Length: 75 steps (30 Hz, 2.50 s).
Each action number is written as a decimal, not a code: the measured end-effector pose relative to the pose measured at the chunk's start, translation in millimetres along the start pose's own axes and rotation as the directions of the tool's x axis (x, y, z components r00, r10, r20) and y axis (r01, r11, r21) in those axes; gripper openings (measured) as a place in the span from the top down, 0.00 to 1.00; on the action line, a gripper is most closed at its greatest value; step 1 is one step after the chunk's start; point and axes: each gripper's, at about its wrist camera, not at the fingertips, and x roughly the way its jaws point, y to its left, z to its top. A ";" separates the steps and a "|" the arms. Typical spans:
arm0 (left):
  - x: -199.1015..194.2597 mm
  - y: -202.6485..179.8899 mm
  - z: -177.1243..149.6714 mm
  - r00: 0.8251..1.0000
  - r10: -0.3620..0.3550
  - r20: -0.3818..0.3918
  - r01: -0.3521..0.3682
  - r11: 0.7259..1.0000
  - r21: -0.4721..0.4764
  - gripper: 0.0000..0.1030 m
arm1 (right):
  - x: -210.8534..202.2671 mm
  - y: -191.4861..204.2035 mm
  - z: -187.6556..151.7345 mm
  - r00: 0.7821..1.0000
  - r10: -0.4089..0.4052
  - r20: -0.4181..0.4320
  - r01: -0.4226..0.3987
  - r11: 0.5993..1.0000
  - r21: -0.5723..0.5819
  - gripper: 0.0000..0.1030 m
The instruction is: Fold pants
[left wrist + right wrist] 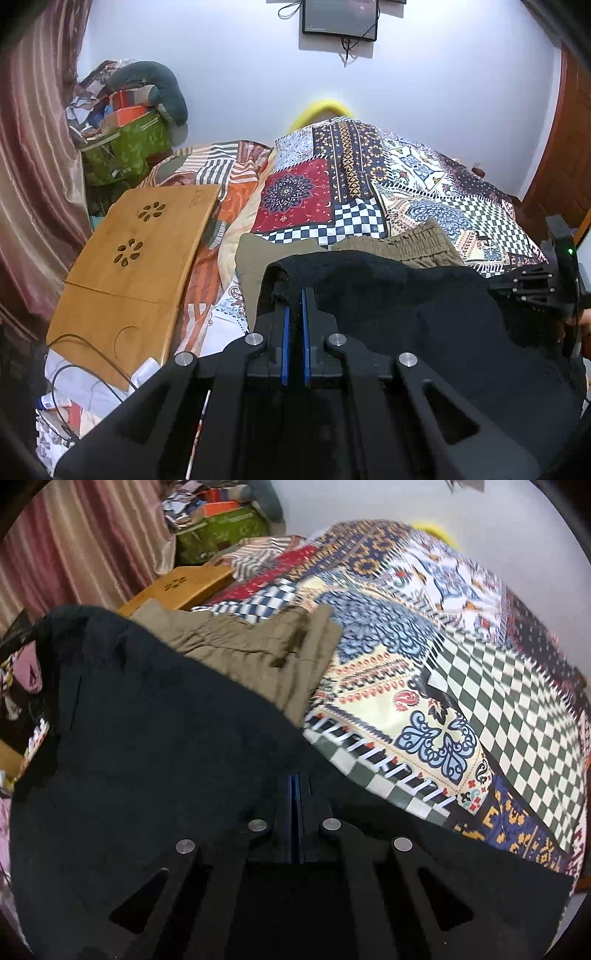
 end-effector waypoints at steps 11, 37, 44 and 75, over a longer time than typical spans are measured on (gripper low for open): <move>-26.3 -1.4 -8.0 1.000 0.000 0.028 0.000 1.000 0.007 0.96 | -11.0 -11.4 14.5 0.998 -0.063 0.009 0.063 0.998 -0.016 0.47; -38.6 -4.4 -11.1 0.998 -0.016 0.061 0.016 1.000 0.007 0.96 | -20.8 7.5 10.1 0.998 -0.011 0.070 0.012 1.000 -0.013 0.94; -64.7 -2.3 -20.3 0.997 0.001 0.083 0.000 1.000 -0.009 0.96 | -74.9 19.8 -1.9 0.986 -0.027 0.163 0.028 1.000 -0.005 0.94; -148.1 44.4 -168.7 1.000 0.016 -0.015 -0.018 0.986 -0.165 0.98 | -122.2 136.9 -144.6 0.989 0.077 0.124 -0.084 0.995 0.047 0.94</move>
